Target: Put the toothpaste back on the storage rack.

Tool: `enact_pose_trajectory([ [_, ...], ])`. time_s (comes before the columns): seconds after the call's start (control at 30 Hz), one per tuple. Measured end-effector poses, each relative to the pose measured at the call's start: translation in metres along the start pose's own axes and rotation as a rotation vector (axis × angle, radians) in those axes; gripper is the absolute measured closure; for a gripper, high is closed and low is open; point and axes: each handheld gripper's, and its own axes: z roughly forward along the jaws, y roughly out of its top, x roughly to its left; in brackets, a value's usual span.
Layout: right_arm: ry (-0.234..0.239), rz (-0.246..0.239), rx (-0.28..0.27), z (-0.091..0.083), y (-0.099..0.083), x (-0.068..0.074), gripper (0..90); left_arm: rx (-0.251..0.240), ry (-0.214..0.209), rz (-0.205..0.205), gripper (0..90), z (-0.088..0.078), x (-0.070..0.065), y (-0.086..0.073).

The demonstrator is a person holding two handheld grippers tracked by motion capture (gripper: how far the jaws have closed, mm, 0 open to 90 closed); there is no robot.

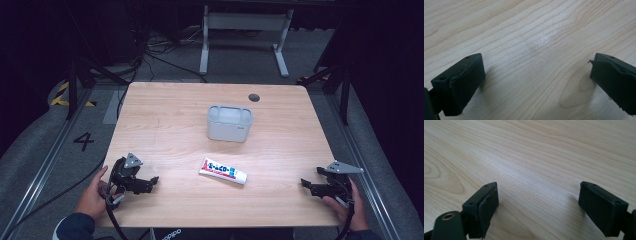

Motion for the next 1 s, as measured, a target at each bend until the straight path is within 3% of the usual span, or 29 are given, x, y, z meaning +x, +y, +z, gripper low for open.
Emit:
enact_pose_trajectory([
  [0.03, 0.000, 0.000, 0.000, 0.000, 0.000, 0.000, 16.9, -0.002, 0.004, -0.015, 0.1, 0.000, -0.001, -0.001],
  [0.2, 0.001, 0.001, 0.001, 0.000, 0.000, 0.000, 16.8, -0.003, 0.005, -0.016, 0.1, 0.000, -0.002, -0.001],
  [0.47, 0.001, -0.001, 0.004, 0.000, 0.000, -0.001, 16.3, -0.001, -0.023, 0.026, 0.3, 0.002, 0.002, 0.002],
  [0.63, 0.000, 0.004, 0.005, 0.001, 0.001, 0.000, 16.3, 0.003, -0.024, 0.026, 0.2, 0.001, 0.002, 0.002],
  [0.77, 0.017, -0.020, 0.053, 0.000, 0.006, -0.002, 16.5, -0.002, -0.019, 0.024, 0.5, 0.001, 0.002, 0.001],
  [0.87, 0.028, -0.078, 0.117, -0.001, 0.014, -0.004, 17.1, 0.000, -0.019, 0.009, 0.5, 0.001, 0.000, 0.001],
  [1.0, 0.057, -0.124, 0.109, 0.002, 0.027, 0.003, 19.4, -0.003, -0.017, 0.014, 0.4, 0.001, 0.001, 0.001],
])
